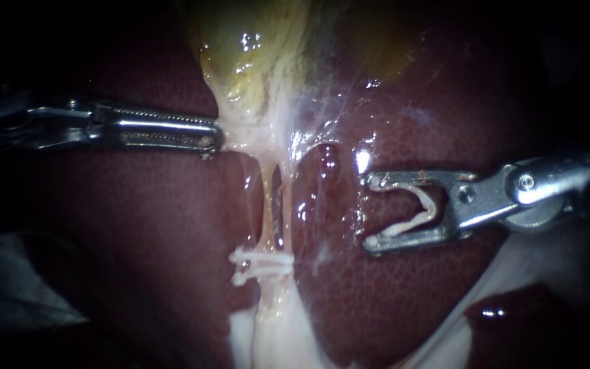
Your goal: Clipping third clip left tube
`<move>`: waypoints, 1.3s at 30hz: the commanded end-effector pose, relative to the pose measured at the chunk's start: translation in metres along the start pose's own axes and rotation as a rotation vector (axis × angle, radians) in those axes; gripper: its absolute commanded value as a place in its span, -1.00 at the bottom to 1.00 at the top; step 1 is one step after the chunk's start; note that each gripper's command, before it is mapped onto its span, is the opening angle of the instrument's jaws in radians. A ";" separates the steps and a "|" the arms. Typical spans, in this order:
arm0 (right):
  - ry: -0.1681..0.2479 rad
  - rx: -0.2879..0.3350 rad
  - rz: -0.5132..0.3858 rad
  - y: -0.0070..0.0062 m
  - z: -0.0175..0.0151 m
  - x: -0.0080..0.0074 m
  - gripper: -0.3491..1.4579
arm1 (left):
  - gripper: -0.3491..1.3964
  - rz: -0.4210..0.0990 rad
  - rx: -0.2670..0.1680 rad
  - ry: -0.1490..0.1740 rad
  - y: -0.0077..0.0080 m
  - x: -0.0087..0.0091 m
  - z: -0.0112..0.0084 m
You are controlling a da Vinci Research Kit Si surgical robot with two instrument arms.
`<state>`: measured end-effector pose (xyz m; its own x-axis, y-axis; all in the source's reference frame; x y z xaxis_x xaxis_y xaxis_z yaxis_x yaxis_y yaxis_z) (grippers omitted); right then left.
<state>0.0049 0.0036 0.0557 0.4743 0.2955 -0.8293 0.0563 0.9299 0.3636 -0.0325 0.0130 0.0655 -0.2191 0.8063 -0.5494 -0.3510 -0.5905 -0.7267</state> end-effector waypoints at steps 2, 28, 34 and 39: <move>0.000 -0.001 0.001 0.0000 0.0001 0.0001 -0.06 | -1.00 -0.003 -0.003 -0.001 0.0005 0.0003 -0.0007; 0.039 0.051 0.074 0.0007 0.0061 0.0035 -0.06 | -1.00 -0.003 0.026 0.043 0.0030 0.0049 -0.0090; 0.089 0.090 0.149 0.0009 0.0102 0.0041 -0.07 | -1.00 -0.003 0.026 0.043 0.0035 0.0048 -0.0086; 0.124 0.116 0.188 0.0012 0.0136 0.0037 -0.07 | -1.00 0.003 0.027 0.043 0.0036 0.0049 -0.0084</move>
<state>0.0192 0.0028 0.0593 0.3673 0.5012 -0.7835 0.0855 0.8206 0.5651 -0.0272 0.0146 0.0567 -0.1802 0.8025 -0.5688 -0.3738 -0.5907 -0.7151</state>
